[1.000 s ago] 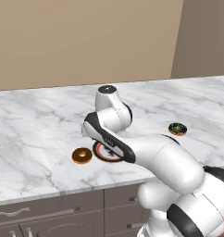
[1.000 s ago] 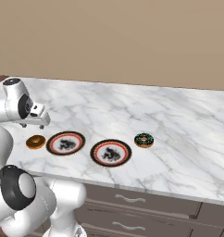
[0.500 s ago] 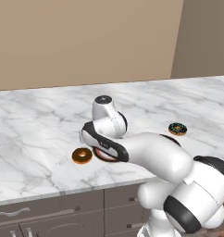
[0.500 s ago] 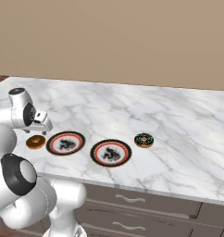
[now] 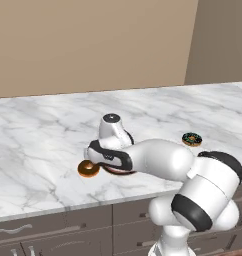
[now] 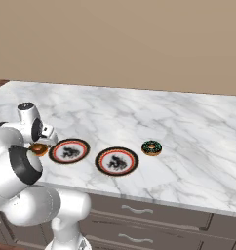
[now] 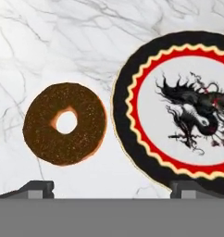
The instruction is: Place the pastries on the plates.
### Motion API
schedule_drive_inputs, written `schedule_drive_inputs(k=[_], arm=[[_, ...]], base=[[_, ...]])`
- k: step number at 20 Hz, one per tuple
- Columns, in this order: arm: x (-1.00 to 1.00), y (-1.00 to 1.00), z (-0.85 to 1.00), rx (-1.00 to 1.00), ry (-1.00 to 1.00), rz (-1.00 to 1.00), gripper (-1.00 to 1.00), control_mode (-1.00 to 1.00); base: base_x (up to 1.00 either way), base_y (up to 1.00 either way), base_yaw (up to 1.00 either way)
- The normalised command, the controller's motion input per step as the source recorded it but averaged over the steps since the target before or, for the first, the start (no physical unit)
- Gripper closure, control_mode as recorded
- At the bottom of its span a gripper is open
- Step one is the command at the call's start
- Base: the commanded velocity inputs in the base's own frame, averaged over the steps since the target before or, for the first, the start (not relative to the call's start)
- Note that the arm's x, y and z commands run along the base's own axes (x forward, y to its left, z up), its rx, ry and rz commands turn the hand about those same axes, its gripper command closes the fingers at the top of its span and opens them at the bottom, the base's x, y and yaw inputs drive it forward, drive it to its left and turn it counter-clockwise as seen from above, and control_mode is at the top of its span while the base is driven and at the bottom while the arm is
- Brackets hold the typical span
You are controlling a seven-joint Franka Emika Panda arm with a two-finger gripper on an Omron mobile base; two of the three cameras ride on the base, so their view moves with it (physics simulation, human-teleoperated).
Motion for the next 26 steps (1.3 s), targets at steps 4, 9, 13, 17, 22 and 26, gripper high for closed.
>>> schedule_drive_inputs(k=[4, 9, 13, 17, 22, 26], arm=[[0.25, 0.31, -0.39, 0.05, 0.0, 0.0, -1.0, -1.0], [0.23, 0.19, -0.24, 0.0, 0.0, 0.0, -1.0, -1.0], [0.2, 0.2, -0.18, 0.0, 0.0, 0.0, -1.0, -1.0], [0.14, 0.19, -0.2, 0.0, 0.0, 0.0, -1.0, -1.0], [0.02, 0.03, -0.29, 0.0, 0.0, 0.0, -1.0, -1.0], [0.0, -0.02, 0.0, 0.0, 0.0, 0.0, -1.0, -1.0]], base=[[0.0, 0.0, 0.0], [0.0, 0.0, 0.0], [0.0, 0.0, 0.0], [0.0, 0.0, 0.0], [0.0, 0.0, 0.0], [0.0, 0.0, 0.0]])
